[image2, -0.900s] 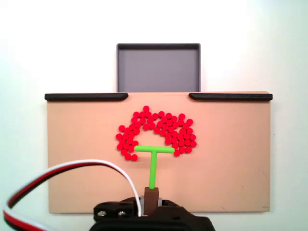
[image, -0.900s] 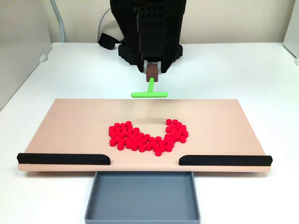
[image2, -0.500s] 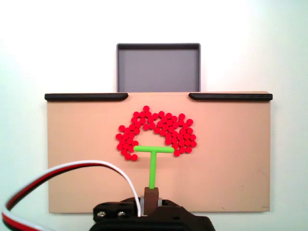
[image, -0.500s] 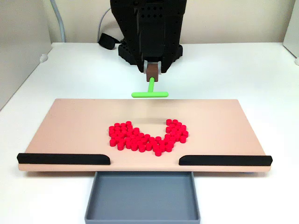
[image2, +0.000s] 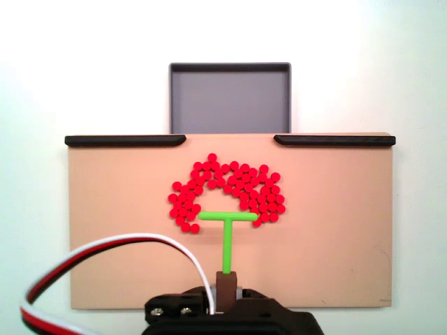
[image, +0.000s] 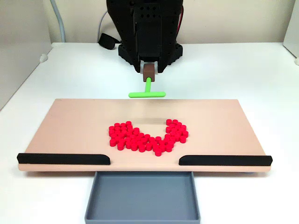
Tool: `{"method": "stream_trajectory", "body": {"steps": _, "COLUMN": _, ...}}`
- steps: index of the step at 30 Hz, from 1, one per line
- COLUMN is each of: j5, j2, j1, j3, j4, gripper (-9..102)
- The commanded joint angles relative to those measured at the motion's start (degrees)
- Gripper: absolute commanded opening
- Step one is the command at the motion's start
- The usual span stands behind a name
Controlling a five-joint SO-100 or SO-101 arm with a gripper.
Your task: Push granules from left to the grey container
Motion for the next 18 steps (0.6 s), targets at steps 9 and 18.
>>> {"method": "stream_trajectory", "body": {"steps": 9, "j5": 1.05, "j2": 0.35, "j1": -0.44, "j3": -0.35, "j4": 0.35, "gripper": 1}}
{"method": "stream_trajectory", "body": {"steps": 18, "j5": 1.23, "j2": -0.09, "j1": -1.05, "j3": -0.35, "j4": 0.35, "gripper": 0}}
